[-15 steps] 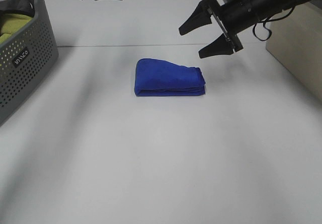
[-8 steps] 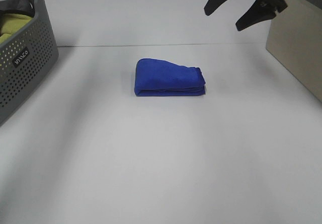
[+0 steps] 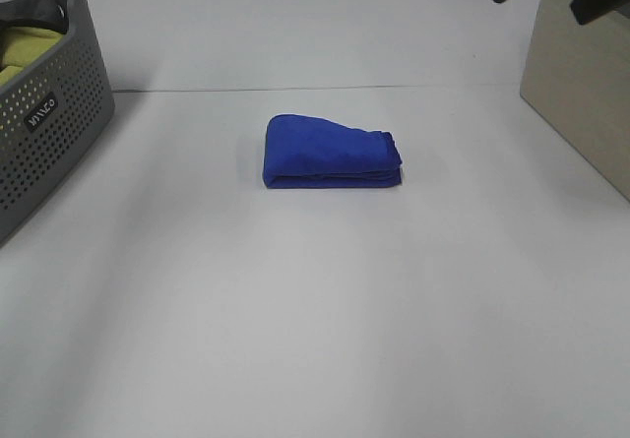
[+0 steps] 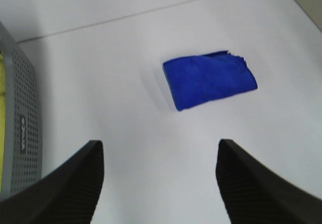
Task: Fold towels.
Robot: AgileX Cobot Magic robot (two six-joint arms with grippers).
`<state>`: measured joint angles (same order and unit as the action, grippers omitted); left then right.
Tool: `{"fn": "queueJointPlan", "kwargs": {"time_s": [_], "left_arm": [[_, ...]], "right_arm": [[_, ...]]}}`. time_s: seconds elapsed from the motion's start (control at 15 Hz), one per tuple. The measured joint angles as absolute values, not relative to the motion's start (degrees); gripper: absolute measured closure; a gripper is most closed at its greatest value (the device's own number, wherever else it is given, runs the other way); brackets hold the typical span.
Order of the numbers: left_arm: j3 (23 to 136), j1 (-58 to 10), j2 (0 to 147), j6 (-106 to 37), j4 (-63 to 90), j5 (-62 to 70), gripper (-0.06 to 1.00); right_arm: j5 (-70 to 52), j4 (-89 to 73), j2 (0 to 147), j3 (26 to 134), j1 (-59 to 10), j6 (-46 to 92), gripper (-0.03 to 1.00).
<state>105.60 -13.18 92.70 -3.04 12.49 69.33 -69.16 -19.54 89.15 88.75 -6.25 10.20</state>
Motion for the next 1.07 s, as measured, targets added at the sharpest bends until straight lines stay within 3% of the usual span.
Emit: {"fn": "queueJointPlan", "kwargs": {"time_s": [0.47, 1.07], "left_arm": [[60.39, -13.18, 58.38, -5.16, 12.32, 69.67, 0.33], [33.92, -13.18, 16.27, -11.52, 12.32, 69.50, 0.33]], "right_arm": [[-69.67, -17.59, 57.70, 57.93, -6.25, 10.20, 0.12], [-66.92, -10.54, 22.12, 33.40, -6.25, 10.20, 0.12]]}}
